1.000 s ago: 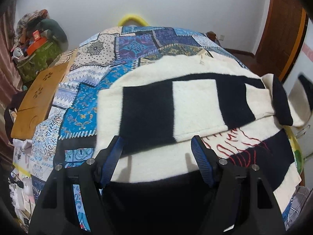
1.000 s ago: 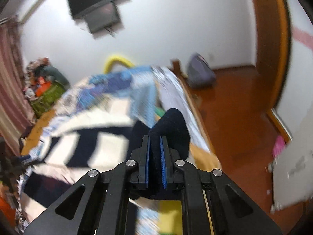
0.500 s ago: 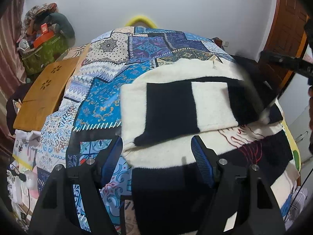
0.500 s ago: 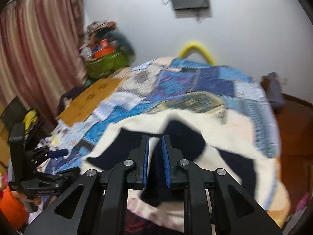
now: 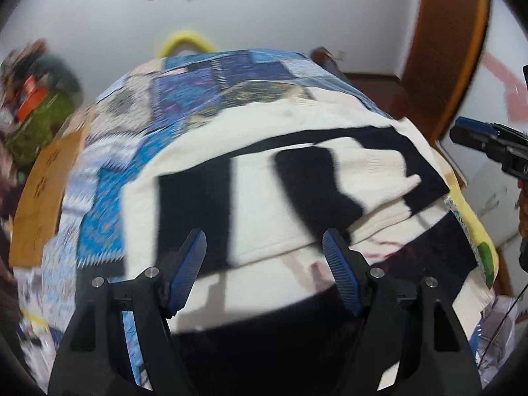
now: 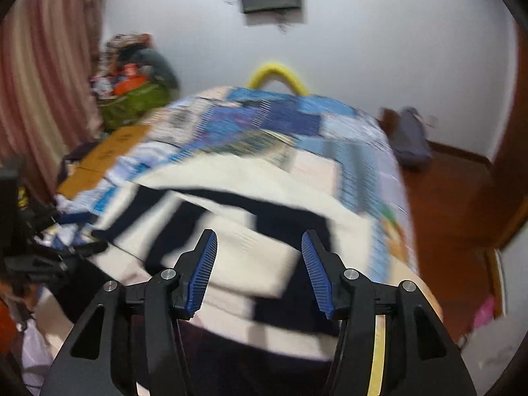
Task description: Fold small clothes
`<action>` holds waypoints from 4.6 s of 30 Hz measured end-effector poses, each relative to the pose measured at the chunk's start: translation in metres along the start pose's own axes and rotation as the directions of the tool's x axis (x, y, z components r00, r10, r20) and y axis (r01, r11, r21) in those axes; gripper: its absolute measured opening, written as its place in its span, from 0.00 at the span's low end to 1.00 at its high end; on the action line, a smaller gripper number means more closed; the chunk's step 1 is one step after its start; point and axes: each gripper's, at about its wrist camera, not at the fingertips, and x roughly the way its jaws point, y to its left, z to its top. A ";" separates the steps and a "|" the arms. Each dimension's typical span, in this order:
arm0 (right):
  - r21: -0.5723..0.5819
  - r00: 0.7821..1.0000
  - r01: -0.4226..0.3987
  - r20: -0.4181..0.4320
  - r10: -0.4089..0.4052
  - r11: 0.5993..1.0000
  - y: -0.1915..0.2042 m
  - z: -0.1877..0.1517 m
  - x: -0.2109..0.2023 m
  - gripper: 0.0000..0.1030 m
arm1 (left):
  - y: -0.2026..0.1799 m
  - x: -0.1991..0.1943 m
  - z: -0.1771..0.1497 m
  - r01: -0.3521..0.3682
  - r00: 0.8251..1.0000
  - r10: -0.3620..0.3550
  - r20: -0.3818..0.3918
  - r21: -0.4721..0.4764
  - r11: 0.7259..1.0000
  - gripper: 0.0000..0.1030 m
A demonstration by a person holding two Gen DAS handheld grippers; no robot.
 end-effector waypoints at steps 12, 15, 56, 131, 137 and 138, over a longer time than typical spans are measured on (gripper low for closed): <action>0.162 0.990 0.051 -0.138 -0.029 0.985 -0.069 -0.063 0.029 0.48 | -0.130 0.092 0.040 0.027 0.990 0.020 -0.139 0.322 0.946 0.77; 0.169 0.991 0.035 -0.136 -0.012 0.985 -0.070 -0.064 0.035 0.48 | -0.145 0.106 0.043 0.030 0.989 0.024 -0.148 0.351 0.936 0.74; 0.046 0.990 0.067 -0.131 -0.060 0.997 -0.021 -0.035 0.052 0.48 | 0.156 0.037 -0.035 -0.033 0.998 0.018 -0.057 -0.280 0.959 0.08; 0.140 0.999 0.047 -0.019 -0.045 0.989 -0.078 0.011 0.015 0.46 | 0.202 0.019 -0.032 -0.060 0.997 0.040 -0.067 -0.327 0.943 0.21; 0.089 0.995 0.061 -0.085 -0.054 0.994 -0.077 -0.003 0.039 0.50 | 0.185 0.042 -0.013 -0.005 0.997 -0.019 -0.072 -0.320 0.947 0.35; 0.086 0.994 0.060 -0.094 -0.052 0.994 -0.077 -0.003 0.046 0.50 | 0.184 0.047 -0.010 0.005 0.997 -0.031 -0.076 -0.322 0.947 0.35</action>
